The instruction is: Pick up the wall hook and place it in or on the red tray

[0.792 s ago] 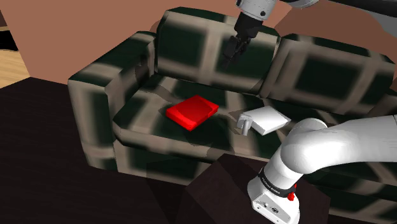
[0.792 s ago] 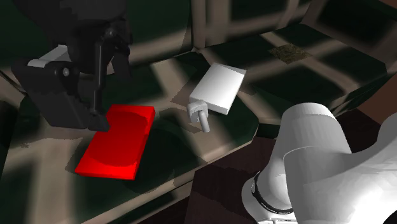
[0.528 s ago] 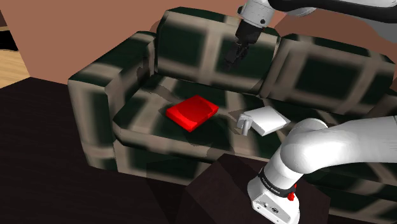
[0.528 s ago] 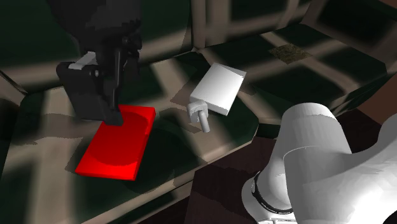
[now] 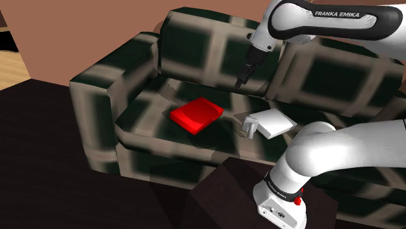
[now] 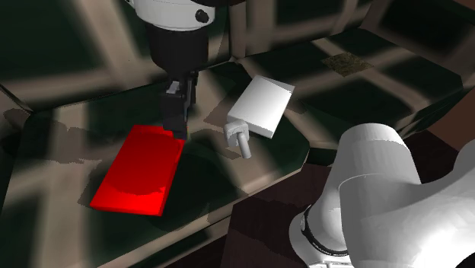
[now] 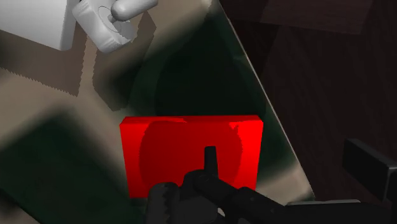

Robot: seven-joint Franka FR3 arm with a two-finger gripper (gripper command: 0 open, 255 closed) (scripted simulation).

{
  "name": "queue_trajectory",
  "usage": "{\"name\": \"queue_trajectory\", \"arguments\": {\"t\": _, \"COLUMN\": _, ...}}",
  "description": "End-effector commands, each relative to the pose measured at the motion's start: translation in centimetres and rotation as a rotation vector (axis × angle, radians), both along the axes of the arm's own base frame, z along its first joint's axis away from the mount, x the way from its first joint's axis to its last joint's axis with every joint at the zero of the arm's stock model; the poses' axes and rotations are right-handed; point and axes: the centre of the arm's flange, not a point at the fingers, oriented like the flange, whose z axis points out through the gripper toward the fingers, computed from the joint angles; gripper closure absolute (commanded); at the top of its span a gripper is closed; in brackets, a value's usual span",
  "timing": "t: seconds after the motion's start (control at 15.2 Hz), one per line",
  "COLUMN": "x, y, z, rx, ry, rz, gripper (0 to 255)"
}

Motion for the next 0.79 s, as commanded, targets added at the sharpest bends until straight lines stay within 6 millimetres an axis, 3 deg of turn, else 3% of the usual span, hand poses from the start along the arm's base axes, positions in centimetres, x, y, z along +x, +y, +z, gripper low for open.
{"name": "queue_trajectory", "arguments": {"t": 0.0, "x": -0.2, "y": -2.1, "z": -1.7, "rx": 0.013, "ry": 0.005, "rz": 0.005, "gripper": 0}}
{"name": "queue_trajectory", "arguments": {"t": 0.73, "x": -0.4, "y": -12.8, "z": -12.7, "rx": 0.084, "ry": 0.039, "rz": 0.026, "gripper": 0}}
